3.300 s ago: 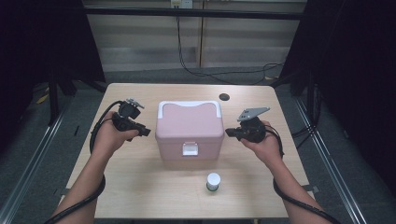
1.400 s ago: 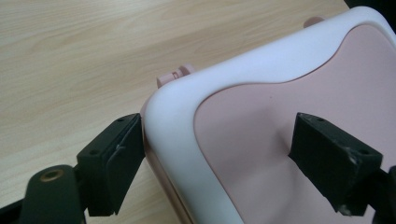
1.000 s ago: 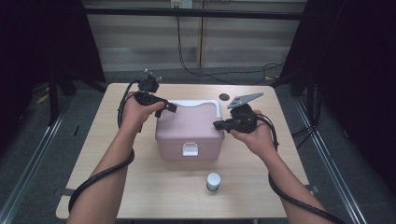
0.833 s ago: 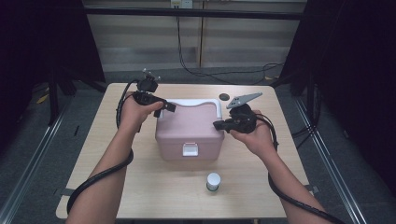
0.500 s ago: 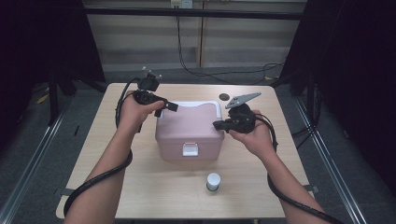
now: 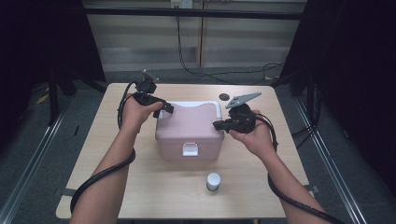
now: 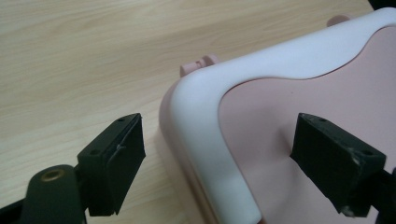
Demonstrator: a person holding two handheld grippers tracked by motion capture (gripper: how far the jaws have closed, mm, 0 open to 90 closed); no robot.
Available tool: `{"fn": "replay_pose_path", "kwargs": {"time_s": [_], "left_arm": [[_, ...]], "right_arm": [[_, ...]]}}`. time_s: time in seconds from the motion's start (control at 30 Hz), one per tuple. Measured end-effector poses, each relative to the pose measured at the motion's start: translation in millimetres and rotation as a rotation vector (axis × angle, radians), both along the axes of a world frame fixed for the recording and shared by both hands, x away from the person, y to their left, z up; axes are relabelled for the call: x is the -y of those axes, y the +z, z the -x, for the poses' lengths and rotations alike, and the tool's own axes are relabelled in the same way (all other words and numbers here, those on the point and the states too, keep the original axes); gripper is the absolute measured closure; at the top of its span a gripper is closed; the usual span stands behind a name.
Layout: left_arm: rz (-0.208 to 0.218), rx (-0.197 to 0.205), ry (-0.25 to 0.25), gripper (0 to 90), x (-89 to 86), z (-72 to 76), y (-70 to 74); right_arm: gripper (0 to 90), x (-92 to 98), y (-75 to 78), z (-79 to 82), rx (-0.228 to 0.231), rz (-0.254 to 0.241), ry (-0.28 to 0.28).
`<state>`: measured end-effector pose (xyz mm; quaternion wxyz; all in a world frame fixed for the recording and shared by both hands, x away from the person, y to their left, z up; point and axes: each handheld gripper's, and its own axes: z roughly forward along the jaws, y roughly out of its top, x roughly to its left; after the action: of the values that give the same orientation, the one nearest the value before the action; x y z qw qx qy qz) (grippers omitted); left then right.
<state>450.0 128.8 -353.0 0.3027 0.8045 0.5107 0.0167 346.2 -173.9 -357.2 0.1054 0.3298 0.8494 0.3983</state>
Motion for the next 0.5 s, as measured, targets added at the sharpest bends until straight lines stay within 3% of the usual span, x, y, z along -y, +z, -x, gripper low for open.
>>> {"fn": "replay_pose_path", "kwargs": {"time_s": [0.1, 0.4, 0.47, 0.5], "left_arm": [[0.005, -0.029, -0.028, 16.9, 7.3, -1.9, -0.6], [-0.024, -0.031, -0.024, 19.9, 10.2, -1.9, 5.2], [-0.015, -0.032, -0.025, 19.9, 9.1, -1.2, 7.0], [0.014, -0.034, -0.019, 21.3, 6.1, -0.4, 10.9]], "right_arm": [[90.0, 0.7, -0.2, -0.8, -0.008, -0.009, 0.002], [90.0, 1.2, -0.7, -1.2, -0.013, -0.015, 0.002], [90.0, 0.8, -1.0, -0.7, -0.007, -0.014, -0.001], [90.0, -0.1, -0.9, -0.4, -0.003, -0.01, -0.001]]}}
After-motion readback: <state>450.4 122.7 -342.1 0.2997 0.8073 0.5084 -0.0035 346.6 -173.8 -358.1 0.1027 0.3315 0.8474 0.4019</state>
